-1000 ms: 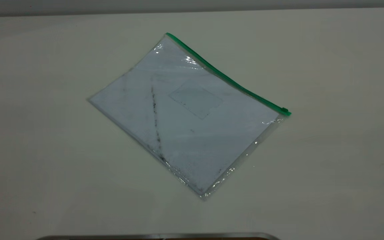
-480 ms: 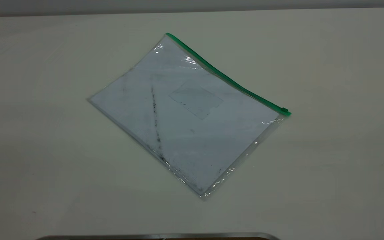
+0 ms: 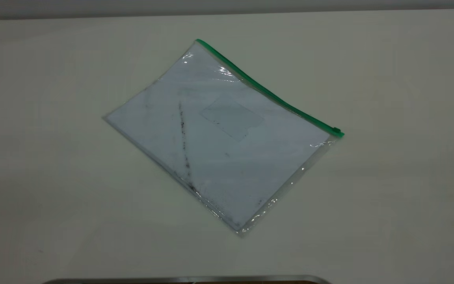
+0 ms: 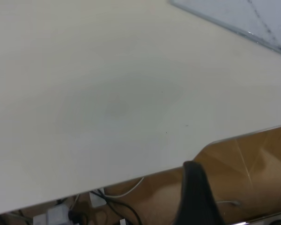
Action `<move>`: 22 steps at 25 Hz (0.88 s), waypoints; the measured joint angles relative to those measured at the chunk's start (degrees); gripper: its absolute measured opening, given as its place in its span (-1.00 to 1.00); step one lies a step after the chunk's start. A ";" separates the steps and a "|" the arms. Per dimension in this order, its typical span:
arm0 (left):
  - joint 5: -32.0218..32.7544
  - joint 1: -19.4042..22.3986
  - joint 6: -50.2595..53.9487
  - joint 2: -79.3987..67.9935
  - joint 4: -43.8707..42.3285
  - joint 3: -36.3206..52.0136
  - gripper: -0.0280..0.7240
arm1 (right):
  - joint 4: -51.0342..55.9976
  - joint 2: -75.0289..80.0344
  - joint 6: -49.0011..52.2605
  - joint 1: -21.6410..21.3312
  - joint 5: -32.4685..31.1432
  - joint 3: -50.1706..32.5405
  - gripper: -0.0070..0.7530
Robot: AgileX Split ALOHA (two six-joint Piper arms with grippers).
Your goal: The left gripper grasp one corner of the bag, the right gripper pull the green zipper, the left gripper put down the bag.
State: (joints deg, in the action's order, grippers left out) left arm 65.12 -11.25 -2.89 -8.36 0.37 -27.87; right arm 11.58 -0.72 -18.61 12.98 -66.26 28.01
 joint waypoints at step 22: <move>-0.09 12.44 -0.25 9.46 0.42 0.00 0.57 | 0.00 0.00 0.00 0.00 0.00 -0.14 0.14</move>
State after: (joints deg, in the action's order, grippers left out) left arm 65.03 1.19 -3.13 1.09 0.79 -27.87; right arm 11.58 -0.72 -18.61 12.98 -66.26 27.86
